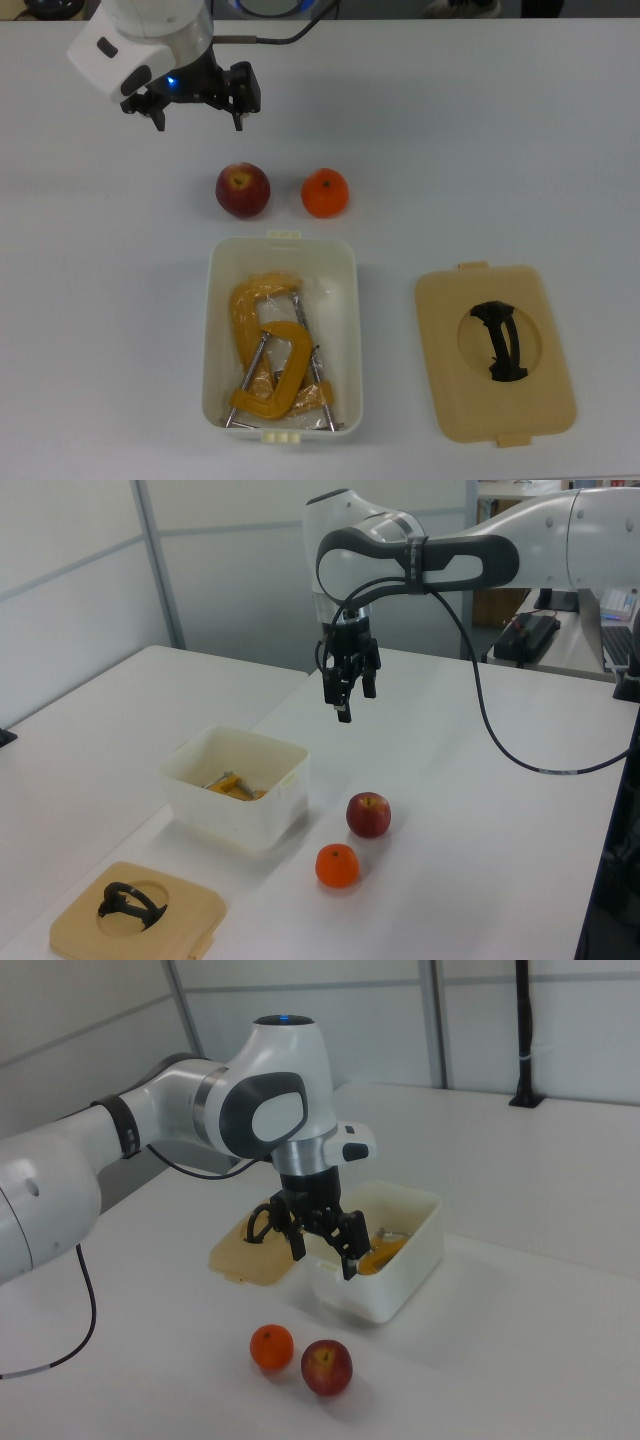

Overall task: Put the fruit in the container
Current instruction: 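Lower the gripper onto the red apple and close on it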

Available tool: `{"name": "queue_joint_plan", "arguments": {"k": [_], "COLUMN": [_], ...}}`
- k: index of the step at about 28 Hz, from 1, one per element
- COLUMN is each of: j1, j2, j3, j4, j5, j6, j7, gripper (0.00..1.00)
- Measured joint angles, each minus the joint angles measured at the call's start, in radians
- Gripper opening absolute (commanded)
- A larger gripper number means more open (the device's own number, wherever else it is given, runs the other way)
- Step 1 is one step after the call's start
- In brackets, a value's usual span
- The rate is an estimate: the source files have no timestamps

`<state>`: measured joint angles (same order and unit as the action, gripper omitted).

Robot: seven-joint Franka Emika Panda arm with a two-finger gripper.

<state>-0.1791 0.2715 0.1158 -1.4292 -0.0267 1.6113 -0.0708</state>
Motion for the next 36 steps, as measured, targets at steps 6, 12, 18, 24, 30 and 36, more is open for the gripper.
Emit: {"name": "queue_joint_plan", "arguments": {"k": [6,12,18,24,30,36], "j1": [-0.005,-0.011,-0.011,-0.007,0.028,0.065], "j2": [-0.097,-0.255,-0.306,-0.272,-0.186,-0.118], "j3": [-0.002,-0.003,-0.002,0.008,0.015,0.016], "j4": [-0.093,-0.264,-0.386,-0.509,-0.54,-0.539], "j5": [-0.001,-0.001,-0.001,-0.001,-0.001,-0.064], "j6": [0.003,0.071,0.184,0.381,0.473,0.505], "j7": [-0.105,-0.138,-0.143,-0.143,-0.143,-0.135], "gripper": [1.0,1.0,1.0,1.0,1.0,1.0]}}
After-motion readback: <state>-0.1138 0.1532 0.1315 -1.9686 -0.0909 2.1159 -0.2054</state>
